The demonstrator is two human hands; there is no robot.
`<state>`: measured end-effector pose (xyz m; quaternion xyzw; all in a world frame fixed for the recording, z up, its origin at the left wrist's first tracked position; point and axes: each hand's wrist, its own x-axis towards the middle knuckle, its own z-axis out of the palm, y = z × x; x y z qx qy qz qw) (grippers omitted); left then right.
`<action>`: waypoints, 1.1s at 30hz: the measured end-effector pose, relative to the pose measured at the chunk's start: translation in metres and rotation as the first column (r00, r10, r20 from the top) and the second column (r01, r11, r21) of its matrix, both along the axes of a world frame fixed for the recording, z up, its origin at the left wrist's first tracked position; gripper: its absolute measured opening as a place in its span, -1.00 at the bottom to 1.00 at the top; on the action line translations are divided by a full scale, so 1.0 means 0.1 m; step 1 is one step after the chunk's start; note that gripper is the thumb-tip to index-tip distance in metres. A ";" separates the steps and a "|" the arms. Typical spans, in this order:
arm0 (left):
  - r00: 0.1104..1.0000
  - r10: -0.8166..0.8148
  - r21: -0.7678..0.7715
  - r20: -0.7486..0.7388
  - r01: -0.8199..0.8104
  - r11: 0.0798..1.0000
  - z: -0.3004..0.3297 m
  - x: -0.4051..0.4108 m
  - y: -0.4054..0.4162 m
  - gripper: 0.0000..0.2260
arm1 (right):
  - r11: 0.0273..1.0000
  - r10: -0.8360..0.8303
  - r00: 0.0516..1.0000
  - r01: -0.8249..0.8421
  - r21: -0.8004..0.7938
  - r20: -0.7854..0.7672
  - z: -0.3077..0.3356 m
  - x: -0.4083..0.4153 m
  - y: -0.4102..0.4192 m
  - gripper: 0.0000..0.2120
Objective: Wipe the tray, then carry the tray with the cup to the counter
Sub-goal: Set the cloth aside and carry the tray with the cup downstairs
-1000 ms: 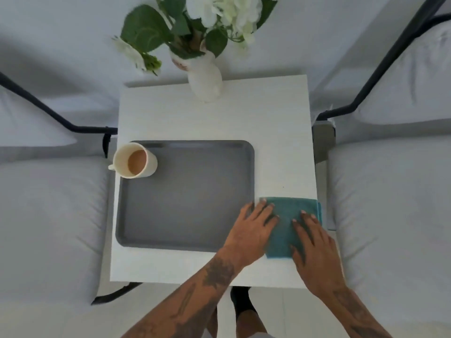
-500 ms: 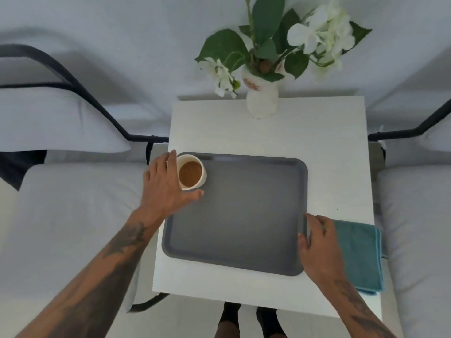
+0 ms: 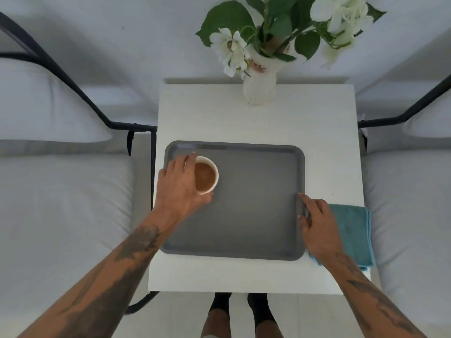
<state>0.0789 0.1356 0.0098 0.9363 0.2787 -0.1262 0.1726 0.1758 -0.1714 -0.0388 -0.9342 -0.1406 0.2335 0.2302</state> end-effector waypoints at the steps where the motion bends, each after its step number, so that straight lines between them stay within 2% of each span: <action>1: 0.999 -0.035 -0.008 0.001 0.035 0.999 -0.01 -0.02 -0.08 -0.08 | 1.000 0.000 1.000 0.000 -0.003 0.003 0.00 -0.01 0.00 -0.51; 6: 0.982 -0.186 -0.005 0.028 0.187 0.982 -0.05 -0.06 -0.45 -0.12 | 1.000 -0.007 1.000 0.007 -0.010 0.003 0.00 -0.01 0.03 -0.53; 10: 0.980 -0.196 -0.001 0.039 0.196 0.981 -0.08 -0.02 -0.62 -0.15 | 1.000 0.010 1.000 -0.010 0.013 0.009 -0.01 -0.01 0.02 -0.57; 14: 0.976 -0.211 -0.053 0.059 0.214 0.975 -0.06 -0.07 -0.58 -0.04 | 1.000 0.020 1.000 -0.020 0.015 0.009 -0.04 -0.02 0.02 -0.59; 16: 0.985 -0.066 -0.150 0.161 0.090 0.985 -0.01 -0.22 -0.45 -0.09 | 1.000 0.014 1.000 -0.014 0.012 0.003 -0.05 -0.04 0.01 -0.58; 18: 0.949 0.153 -0.208 0.276 -0.096 0.973 -0.03 -0.49 -0.25 -0.31 | 1.000 0.030 1.000 -0.030 0.000 -0.003 -0.06 -0.06 0.01 -0.57; 19: 0.937 0.210 -0.203 0.279 -0.156 0.967 -0.06 -0.63 -0.13 -0.41 | 0.999 0.047 0.999 -0.047 -0.012 0.000 -0.06 -0.07 0.01 -0.57; 21: 0.961 0.223 -0.171 0.161 -0.195 0.966 -0.15 -0.88 0.08 -0.48 | 0.997 0.075 0.997 -0.074 -0.034 0.013 -0.08 -0.09 0.02 -0.54; 24: 0.985 0.159 -0.187 -0.062 -0.168 0.968 -0.30 -1.03 0.24 -0.38 | 0.997 0.068 0.998 -0.068 -0.040 0.011 -0.11 -0.10 0.02 -0.48; 28: 0.990 0.085 -0.221 -0.111 -0.108 0.969 -0.44 -1.00 0.26 -0.24 | 0.999 0.044 0.999 -0.045 -0.029 -0.031 -0.12 -0.07 0.03 -0.41; 33: 0.984 0.100 -0.265 -0.150 -0.137 0.954 -0.54 -0.94 0.29 -0.08 | 0.994 0.085 0.985 -0.095 -0.060 -0.153 -0.14 0.13 0.07 -0.28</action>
